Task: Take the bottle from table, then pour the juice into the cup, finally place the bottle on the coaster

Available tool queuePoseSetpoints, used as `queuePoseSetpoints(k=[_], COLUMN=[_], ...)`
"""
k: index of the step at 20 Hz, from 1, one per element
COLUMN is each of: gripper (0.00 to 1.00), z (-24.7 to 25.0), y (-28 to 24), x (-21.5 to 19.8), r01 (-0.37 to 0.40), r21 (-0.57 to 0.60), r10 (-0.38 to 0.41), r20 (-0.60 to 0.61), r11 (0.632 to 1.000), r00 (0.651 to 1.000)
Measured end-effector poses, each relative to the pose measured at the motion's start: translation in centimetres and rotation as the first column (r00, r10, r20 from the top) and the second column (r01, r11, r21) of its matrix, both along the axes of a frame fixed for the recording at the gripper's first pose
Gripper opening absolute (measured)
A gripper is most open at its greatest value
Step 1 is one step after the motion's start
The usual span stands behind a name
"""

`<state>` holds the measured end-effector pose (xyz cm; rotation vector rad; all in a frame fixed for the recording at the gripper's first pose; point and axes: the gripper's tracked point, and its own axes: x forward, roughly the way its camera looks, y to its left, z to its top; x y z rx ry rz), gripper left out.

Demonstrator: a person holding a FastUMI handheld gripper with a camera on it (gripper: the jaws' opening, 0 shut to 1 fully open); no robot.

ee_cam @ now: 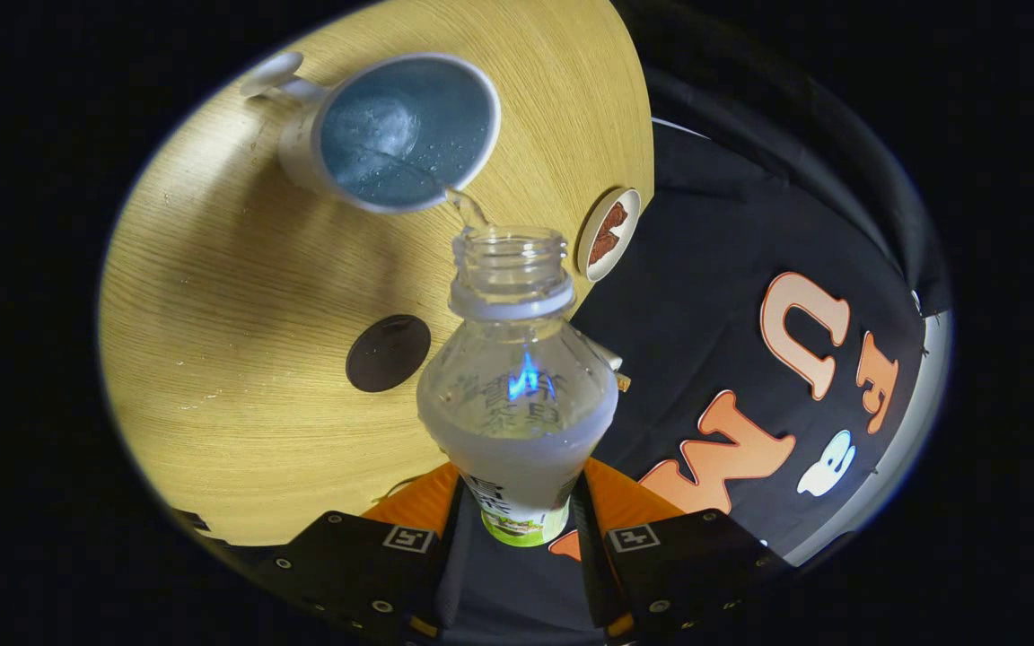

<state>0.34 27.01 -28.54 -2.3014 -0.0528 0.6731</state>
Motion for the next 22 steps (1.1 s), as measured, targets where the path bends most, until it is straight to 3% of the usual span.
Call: queuePoseSetpoints(k=[22], gripper=[0.56], z=[1.5], y=[1.2], x=[-0.7], r01=[-0.045], r21=[-0.051], r10=[0.047], r20=[0.027], r11=[0.998], r00=[0.999])
